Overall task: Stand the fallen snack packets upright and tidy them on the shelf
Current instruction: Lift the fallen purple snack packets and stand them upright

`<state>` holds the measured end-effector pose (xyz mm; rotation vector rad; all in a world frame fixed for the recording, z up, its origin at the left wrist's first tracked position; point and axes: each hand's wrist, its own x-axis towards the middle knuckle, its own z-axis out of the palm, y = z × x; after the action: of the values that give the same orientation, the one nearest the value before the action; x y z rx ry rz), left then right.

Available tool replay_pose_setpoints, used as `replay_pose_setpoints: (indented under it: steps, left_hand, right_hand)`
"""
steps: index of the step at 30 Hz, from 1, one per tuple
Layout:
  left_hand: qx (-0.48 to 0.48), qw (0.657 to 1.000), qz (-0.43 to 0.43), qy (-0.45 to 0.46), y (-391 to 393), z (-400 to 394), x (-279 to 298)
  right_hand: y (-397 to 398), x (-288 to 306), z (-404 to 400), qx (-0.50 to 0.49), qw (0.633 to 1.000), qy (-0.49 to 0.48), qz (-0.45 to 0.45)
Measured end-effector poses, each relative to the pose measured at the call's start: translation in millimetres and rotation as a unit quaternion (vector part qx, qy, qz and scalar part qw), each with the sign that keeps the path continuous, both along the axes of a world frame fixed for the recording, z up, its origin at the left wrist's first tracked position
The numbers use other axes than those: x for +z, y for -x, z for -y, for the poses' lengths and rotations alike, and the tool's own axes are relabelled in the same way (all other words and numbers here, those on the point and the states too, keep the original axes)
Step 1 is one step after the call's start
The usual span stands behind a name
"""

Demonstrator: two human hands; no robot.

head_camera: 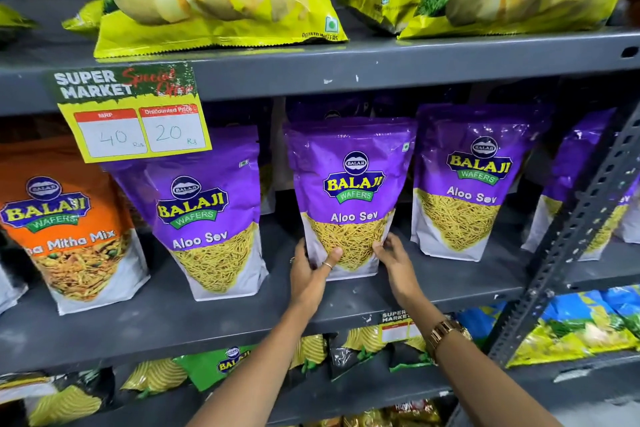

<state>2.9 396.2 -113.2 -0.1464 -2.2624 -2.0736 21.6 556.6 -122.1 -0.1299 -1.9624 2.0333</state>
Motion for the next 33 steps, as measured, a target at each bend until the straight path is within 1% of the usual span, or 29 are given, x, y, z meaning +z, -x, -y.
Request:
replay_pose_setpoints:
  steps: [4, 6, 8, 11, 14, 17, 25, 26, 27, 28, 30, 31, 33]
  left_hand:
    - [0.001, 1.0, 0.014, 0.026, 7, -3, -1]
    - [0.004, 0.999, 0.022, 0.03, 7, -5, -1]
    - [0.002, 0.999, 0.026, 0.03, 9, -7, 0]
    - [-0.021, 0.999, 0.03, 0.007, 15, -9, 3]
    - [-0.025, 0.999, 0.029, 0.015, 18, -11, 3]
    - [-0.019, 0.999, 0.028, 0.042, 18, -12, 3]
    - [-0.027, 0.999, 0.015, 0.035, 17, -12, 0]
    - [-0.026, 0.999, 0.005, 0.025, 14, -13, 1]
    - [-0.007, 1.0, -0.011, 0.014, 10, -14, 1]
    - [0.035, 0.999, -0.034, 0.015, 5, -15, 1]
    - [0.147, 0.982, -0.101, 0.057, -9, -18, 3]
    - [0.179, 0.969, -0.145, 0.09, -16, -21, 5]
    - [0.174, 0.952, -0.208, 0.142, -28, -33, 7]
  right_hand:
    - [12, 3, 5, 0.011, 0.996, 0.086, -0.017]
    - [19, 3, 6, 0.0, 0.994, 0.112, -0.013]
    - [24, 2, 6, -0.006, 0.993, 0.119, -0.003]
    - [29, -3, 3, -0.015, 0.996, 0.086, 0.015]
    - [30, -9, 1, -0.038, 0.998, 0.043, 0.015]
    - [29, -9, 2, -0.064, 0.998, 0.026, 0.014]
    - [24, -5, 1, -0.073, 0.997, 0.001, 0.012]
    - [22, -5, 1, -0.093, 0.996, -0.005, 0.01]
    - [19, -6, -1, -0.134, 0.991, -0.008, 0.005]
    - [16, -6, -4, -0.192, 0.981, -0.006, -0.001]
    - [6, -6, -14, -0.311, 0.95, -0.004, -0.027]
    - [1, -5, -21, -0.356, 0.933, -0.01, -0.041]
    - [-6, -1, -37, -0.408, 0.91, -0.031, -0.065]
